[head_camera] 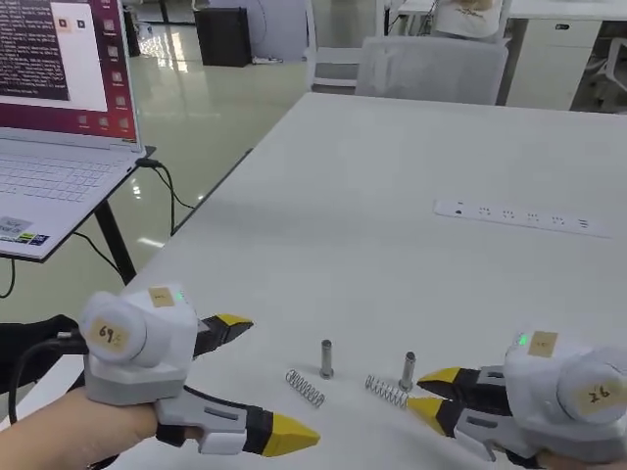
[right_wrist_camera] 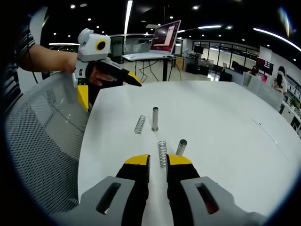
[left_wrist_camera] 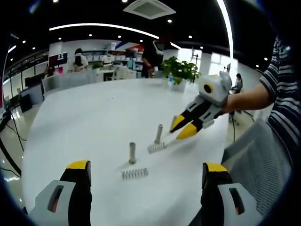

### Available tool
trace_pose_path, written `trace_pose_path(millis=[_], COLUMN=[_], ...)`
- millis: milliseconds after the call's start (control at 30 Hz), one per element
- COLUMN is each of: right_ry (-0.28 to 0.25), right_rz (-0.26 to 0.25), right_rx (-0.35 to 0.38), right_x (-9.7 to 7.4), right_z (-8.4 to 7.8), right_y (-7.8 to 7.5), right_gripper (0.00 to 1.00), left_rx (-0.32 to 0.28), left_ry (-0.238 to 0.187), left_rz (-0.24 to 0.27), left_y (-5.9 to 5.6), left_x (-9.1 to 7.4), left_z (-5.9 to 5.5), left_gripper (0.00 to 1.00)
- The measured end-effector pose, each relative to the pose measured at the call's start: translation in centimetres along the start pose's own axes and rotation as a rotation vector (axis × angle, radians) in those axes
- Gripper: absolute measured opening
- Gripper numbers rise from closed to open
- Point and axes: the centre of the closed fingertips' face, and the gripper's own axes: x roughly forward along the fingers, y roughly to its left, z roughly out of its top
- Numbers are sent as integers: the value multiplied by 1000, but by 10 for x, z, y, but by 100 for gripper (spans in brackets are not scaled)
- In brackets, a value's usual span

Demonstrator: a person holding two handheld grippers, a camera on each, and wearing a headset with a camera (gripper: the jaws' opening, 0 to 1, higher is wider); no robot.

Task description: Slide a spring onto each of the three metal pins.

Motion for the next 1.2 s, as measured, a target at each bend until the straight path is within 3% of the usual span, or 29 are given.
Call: trace_pose_path(millis=[267, 567, 1200], right_ry=[33, 85, 120], right_rz=[22, 6, 0], right_rx=[-36, -50, -110], right_x=[16, 24, 40], right_z=[-3, -15, -17], right_y=[3, -5, -6], right_gripper=[11, 10, 10], left_rx=[6, 7, 6], left_ry=[3, 4, 17], left_rz=[-6, -8, -15], left_y=[0, 1, -1], left_x=[0, -2, -4], left_z=[0, 1, -3], left_gripper=[95, 95, 93])
